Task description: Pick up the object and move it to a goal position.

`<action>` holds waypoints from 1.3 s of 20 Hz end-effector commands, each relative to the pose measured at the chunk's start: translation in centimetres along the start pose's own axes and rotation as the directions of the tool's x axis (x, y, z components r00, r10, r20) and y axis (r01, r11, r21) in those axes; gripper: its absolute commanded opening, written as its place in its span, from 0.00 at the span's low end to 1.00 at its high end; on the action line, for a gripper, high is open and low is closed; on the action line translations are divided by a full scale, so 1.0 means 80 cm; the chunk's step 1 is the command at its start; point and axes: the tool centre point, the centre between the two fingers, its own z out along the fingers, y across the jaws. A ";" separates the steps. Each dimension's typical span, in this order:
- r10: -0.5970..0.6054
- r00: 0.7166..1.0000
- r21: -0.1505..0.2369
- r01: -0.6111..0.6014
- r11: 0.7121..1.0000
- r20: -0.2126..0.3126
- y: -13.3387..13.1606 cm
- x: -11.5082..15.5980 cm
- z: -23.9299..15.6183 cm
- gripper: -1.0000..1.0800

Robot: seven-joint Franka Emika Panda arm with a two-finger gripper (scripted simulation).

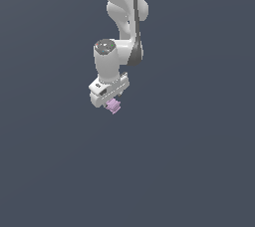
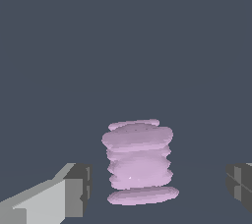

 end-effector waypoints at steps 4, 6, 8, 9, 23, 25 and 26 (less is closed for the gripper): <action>-0.066 0.998 0.003 0.066 0.998 0.000 -0.006 -0.012 0.007 0.96; -0.080 0.997 0.004 0.080 0.997 0.000 -0.008 -0.014 0.008 0.96; -0.090 0.996 0.004 0.090 0.996 0.000 -0.008 -0.016 0.009 0.96; -0.093 0.996 0.005 0.093 0.996 0.000 -0.009 -0.016 0.010 0.96; -0.094 0.996 0.005 0.094 0.996 0.000 -0.010 -0.017 0.051 0.96; -0.095 0.996 0.005 0.095 0.995 0.000 -0.010 -0.017 0.061 0.96; -0.095 0.996 0.005 0.095 0.995 0.000 -0.010 -0.018 0.065 0.96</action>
